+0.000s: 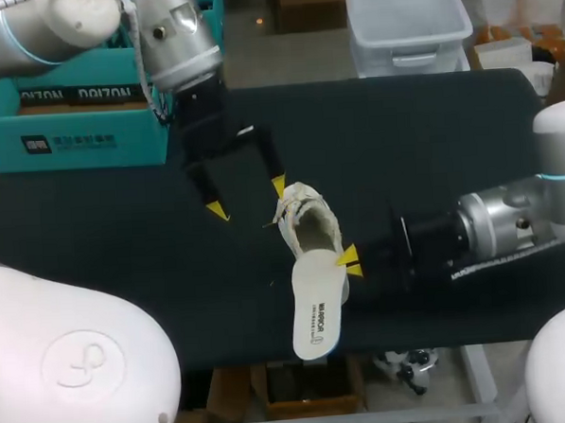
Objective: Open the shoe tongue, take the insole out of the shoe, put the insole back into the shoe, and pack the shoe into the shoebox
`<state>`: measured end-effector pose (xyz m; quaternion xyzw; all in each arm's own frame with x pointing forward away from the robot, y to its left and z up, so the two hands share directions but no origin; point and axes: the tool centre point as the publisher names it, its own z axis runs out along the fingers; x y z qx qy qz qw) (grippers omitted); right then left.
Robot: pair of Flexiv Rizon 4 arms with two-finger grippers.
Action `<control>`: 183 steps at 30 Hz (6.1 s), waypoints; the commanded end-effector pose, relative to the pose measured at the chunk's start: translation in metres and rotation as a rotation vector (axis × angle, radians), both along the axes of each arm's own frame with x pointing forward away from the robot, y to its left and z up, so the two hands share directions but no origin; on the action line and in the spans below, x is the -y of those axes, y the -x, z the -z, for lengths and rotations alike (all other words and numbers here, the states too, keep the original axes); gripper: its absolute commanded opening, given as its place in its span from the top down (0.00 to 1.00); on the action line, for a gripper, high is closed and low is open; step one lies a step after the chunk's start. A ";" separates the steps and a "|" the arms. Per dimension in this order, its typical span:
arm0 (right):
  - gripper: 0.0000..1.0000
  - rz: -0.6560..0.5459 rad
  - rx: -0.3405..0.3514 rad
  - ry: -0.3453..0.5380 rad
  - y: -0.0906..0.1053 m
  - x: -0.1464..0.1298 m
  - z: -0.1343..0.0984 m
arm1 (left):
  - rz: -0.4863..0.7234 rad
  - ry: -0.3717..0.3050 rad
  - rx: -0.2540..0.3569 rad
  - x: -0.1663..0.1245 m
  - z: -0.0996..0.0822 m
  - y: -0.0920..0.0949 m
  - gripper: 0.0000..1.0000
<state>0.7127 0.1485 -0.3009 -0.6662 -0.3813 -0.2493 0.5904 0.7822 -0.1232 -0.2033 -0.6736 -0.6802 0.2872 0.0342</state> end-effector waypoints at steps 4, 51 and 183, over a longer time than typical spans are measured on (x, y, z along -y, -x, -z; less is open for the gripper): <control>1.00 -0.007 0.001 -0.008 0.007 0.001 0.002 | -0.022 0.005 0.023 -0.001 -0.007 0.006 0.00; 1.00 -0.001 0.014 -0.091 -0.021 -0.001 -0.002 | -0.570 0.636 -0.022 -0.005 0.036 0.079 0.00; 1.00 -0.015 -0.037 -0.110 -0.037 -0.010 0.025 | -0.771 0.756 -0.052 0.074 0.107 0.018 1.00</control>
